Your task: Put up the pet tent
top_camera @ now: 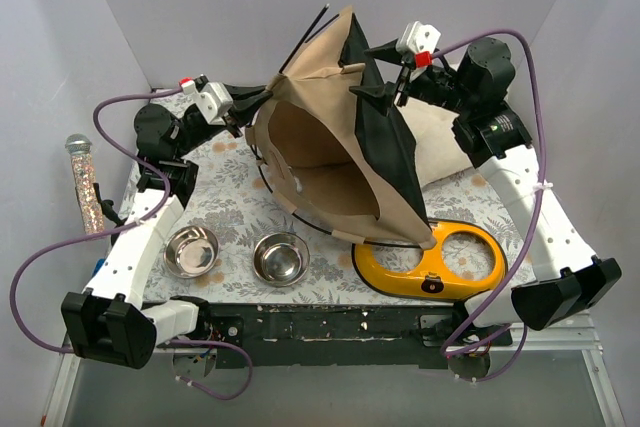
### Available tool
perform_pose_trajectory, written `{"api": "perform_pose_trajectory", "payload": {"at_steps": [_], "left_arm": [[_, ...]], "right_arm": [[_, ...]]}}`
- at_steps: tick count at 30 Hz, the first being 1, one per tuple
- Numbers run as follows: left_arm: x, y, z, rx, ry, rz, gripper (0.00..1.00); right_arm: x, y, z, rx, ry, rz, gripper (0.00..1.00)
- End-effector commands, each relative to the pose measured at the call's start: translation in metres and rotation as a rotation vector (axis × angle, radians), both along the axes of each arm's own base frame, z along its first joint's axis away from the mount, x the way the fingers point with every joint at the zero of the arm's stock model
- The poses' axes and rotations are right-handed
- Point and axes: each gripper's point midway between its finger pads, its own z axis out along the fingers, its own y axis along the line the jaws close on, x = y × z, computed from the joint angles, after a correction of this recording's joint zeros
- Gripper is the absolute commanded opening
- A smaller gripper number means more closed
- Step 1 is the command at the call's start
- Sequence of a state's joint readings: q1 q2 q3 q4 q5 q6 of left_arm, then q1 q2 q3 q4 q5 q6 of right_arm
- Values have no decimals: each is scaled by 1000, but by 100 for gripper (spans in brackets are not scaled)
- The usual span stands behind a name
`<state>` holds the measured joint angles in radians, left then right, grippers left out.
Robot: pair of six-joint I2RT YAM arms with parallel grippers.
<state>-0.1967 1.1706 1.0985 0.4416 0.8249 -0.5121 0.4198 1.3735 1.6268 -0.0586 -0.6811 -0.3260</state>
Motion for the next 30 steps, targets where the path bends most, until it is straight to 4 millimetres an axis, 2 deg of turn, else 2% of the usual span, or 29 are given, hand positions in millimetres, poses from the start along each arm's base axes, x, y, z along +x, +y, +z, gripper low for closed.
{"api": "perform_pose_trajectory", "payload": {"at_steps": [1,6,9,13,17,18,20,21,25,30], "left_arm": [[-3,1,0,42,4,-47,0],[-4,-3,-5,61,16,-82,0],[-5,-3,-8,73,20,-87,0],[1,0,-8,66,25,-61,0],[7,3,-5,46,53,-59,0],[6,3,-5,48,50,-64,0],[5,1,-9,61,53,-79,0],[5,1,-10,63,56,-82,0],[6,0,-13,77,57,-90,0],[7,-1,-13,82,54,-95,0]], "right_arm": [[-19,0,6,-13,-53,68,75],[-12,6,-3,-8,-37,84,73],[-1,8,-7,-14,-11,71,73],[4,6,-16,-13,41,86,61],[7,3,-28,-11,71,80,70],[8,3,-31,-9,87,78,69],[9,5,-26,5,71,98,61],[10,7,-23,10,75,109,61],[18,10,-17,53,134,104,77],[27,13,-26,71,210,88,79]]}}
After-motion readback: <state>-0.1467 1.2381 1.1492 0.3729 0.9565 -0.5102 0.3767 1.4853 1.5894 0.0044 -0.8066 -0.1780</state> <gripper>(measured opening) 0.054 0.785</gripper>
